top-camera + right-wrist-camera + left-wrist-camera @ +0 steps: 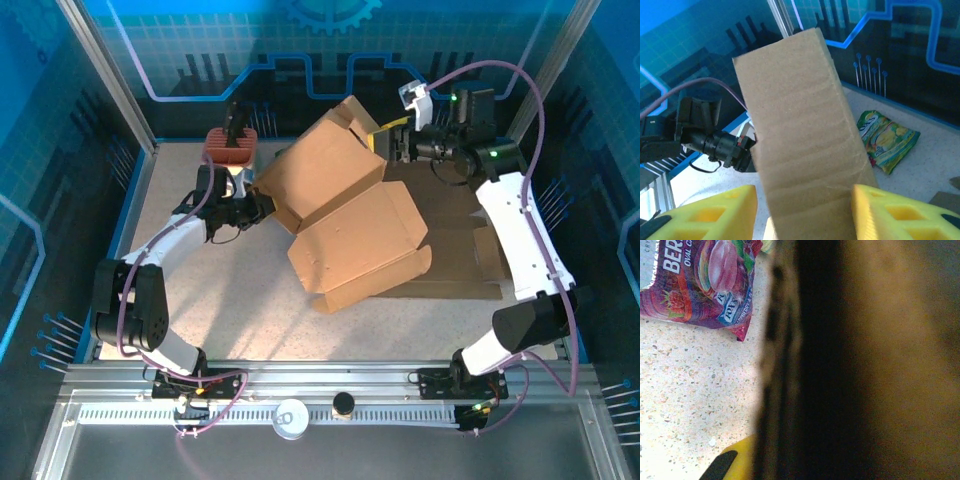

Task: Fold the paper box

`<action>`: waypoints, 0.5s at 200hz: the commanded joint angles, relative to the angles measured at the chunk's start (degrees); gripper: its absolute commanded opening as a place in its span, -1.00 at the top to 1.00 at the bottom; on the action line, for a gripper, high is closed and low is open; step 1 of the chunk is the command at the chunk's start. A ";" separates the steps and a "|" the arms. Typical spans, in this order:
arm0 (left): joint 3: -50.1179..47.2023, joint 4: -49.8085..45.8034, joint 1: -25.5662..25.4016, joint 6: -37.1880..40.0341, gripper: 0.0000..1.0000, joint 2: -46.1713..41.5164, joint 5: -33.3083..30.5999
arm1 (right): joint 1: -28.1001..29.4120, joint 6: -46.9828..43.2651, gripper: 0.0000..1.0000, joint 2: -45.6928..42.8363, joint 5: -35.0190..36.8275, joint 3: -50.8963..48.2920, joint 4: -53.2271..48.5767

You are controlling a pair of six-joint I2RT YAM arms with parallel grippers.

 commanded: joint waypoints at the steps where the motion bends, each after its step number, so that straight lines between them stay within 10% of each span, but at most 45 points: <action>1: 1.79 1.43 -0.13 0.67 1.00 -0.67 2.71 | -1.20 0.92 -0.09 -0.80 0.07 -0.74 2.00; 100: 2.34 0.58 -0.15 1.29 1.00 -0.35 2.63 | -10.46 17.87 -0.29 -3.12 -12.81 -9.35 21.39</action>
